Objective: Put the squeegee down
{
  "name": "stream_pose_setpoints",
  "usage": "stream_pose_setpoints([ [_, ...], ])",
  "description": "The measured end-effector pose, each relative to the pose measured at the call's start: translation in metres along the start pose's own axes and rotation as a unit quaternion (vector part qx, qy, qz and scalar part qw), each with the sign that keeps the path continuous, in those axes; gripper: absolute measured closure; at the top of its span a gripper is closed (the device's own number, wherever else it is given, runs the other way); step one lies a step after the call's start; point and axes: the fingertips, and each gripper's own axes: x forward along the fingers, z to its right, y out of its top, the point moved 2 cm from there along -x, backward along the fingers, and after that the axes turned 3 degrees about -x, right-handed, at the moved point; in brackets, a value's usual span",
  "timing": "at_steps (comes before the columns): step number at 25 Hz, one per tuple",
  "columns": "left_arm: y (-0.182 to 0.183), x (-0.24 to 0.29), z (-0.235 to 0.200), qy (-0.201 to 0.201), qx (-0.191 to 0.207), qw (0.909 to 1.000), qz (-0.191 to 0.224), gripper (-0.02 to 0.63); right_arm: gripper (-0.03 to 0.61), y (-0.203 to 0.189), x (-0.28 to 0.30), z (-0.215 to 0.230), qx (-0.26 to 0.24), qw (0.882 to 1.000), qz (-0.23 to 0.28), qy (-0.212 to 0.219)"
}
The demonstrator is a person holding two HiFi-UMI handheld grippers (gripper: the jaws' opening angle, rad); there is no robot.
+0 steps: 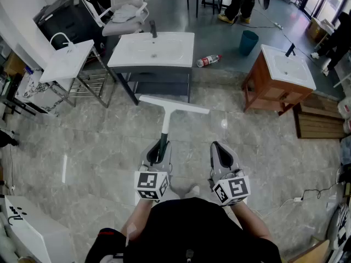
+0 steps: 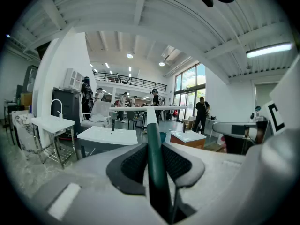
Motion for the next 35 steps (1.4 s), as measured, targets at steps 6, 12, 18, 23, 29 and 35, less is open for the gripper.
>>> stream_pose_setpoints([
  [6,0.007,-0.023,-0.024,-0.011,0.025,0.9996,0.000,0.508,0.577,-0.006,0.006,-0.035,0.005,1.000,-0.002,-0.014],
  [12,-0.005,-0.048,-0.059,-0.010,0.016,0.9997,-0.015,0.509,0.578,-0.007,0.009,-0.085,-0.007,1.000,-0.003,-0.008],
  [18,-0.007,-0.063,-0.080,-0.024,0.021,0.9995,-0.008,0.509,0.577,-0.009,0.019,-0.113,-0.013,1.000,0.006,-0.017],
  [23,-0.015,-0.082,-0.114,-0.007,0.021,0.9997,-0.010,0.509,0.577,-0.018,0.031,-0.150,-0.011,1.000,0.012,0.002],
  [29,-0.011,-0.092,-0.145,0.007,0.018,0.9998,-0.007,0.508,0.577,-0.017,0.044,-0.176,-0.035,0.999,0.014,0.013],
  [35,-0.012,-0.071,-0.151,0.010,0.009,0.9999,-0.010,0.509,0.577,-0.022,0.068,-0.157,-0.031,1.000,-0.002,0.004],
])
